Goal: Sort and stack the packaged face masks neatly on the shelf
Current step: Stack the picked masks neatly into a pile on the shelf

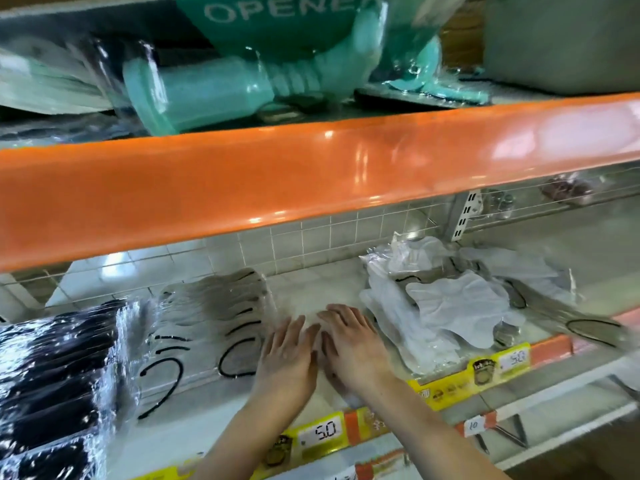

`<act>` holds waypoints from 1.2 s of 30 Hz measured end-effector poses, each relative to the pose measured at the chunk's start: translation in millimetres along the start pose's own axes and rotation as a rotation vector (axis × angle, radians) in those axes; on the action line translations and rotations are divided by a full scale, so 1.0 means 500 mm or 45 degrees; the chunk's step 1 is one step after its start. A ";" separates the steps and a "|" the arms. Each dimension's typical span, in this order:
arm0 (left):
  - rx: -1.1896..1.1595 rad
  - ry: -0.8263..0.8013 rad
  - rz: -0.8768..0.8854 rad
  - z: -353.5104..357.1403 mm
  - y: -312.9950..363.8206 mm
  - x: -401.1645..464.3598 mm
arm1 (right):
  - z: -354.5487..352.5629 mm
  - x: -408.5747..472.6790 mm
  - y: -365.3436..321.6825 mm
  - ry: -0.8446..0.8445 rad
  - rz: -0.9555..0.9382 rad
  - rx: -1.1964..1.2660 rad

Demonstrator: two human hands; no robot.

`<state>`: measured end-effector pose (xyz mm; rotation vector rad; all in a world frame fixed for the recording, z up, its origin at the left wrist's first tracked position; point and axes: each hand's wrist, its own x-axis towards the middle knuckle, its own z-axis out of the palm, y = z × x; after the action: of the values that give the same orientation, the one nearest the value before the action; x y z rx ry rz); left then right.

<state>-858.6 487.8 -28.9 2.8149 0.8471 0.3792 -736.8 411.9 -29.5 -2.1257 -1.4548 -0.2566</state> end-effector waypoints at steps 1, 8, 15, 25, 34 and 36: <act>-0.036 0.013 0.028 0.011 0.021 0.013 | -0.011 -0.002 0.021 0.044 0.022 -0.024; -0.257 0.007 0.200 0.052 0.176 0.109 | -0.087 0.003 0.196 0.181 0.228 -0.240; -0.411 -0.050 0.178 0.079 0.273 0.202 | -0.126 0.016 0.326 -0.293 0.492 -0.291; -0.585 0.123 -0.253 0.142 0.287 0.278 | -0.105 0.005 0.347 -0.359 0.478 -0.311; -0.719 0.150 -0.604 0.155 0.287 0.315 | -0.130 0.002 0.347 -0.306 0.386 -0.154; -0.833 0.156 -0.622 0.150 0.280 0.321 | -0.135 0.002 0.344 -0.302 0.353 -0.116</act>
<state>-635.4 455.4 -36.0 1.9348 1.1412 0.6149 -570.6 330.6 -29.2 -2.4678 -1.2712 0.0352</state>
